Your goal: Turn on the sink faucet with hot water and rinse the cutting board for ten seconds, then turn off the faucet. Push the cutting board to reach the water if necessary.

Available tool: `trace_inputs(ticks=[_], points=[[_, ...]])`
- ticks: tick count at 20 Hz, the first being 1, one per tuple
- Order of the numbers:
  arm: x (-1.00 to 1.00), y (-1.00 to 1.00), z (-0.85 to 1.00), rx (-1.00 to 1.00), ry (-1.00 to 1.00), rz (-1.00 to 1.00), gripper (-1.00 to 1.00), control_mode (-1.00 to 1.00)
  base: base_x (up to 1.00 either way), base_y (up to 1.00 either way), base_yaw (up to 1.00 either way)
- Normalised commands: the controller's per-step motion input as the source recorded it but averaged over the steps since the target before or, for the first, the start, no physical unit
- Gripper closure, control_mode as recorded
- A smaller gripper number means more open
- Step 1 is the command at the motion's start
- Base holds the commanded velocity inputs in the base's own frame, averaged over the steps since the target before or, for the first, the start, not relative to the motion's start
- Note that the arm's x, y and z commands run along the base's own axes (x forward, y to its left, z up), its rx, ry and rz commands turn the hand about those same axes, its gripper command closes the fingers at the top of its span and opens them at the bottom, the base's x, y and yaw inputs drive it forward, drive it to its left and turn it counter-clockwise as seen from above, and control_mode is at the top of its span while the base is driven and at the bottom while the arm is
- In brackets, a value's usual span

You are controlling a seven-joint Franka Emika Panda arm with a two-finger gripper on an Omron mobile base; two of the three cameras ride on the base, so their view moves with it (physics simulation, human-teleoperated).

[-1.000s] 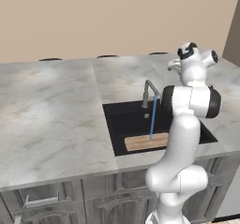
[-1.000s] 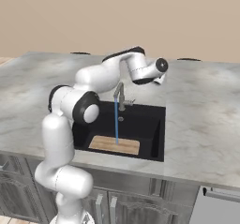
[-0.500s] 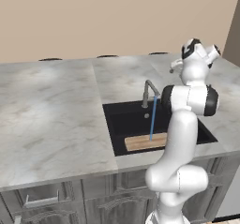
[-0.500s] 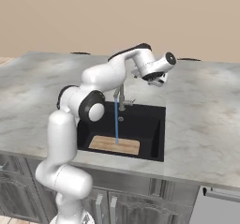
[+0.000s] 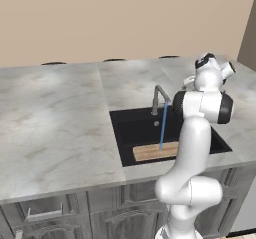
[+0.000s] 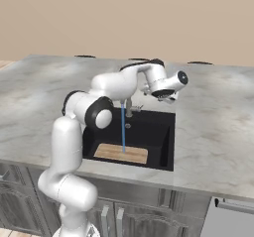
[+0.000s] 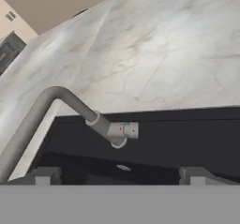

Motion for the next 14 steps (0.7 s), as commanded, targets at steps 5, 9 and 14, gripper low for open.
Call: trace_inputs(ticks=[5, 9, 14], points=[[-0.01, 0.0, -0.53, 0.0, -0.01, 0.02, -1.0, -1.0, 0.0, 0.0, 0.0], [0.0, 0.0, -0.24, 0.0, -0.03, 0.0, -1.0, -1.0, 0.0, 0.0, 0.0], [0.06, 0.0, -0.11, 0.0, 0.0, 0.0, -1.0, -1.0, 0.0, 0.0, 0.0]])
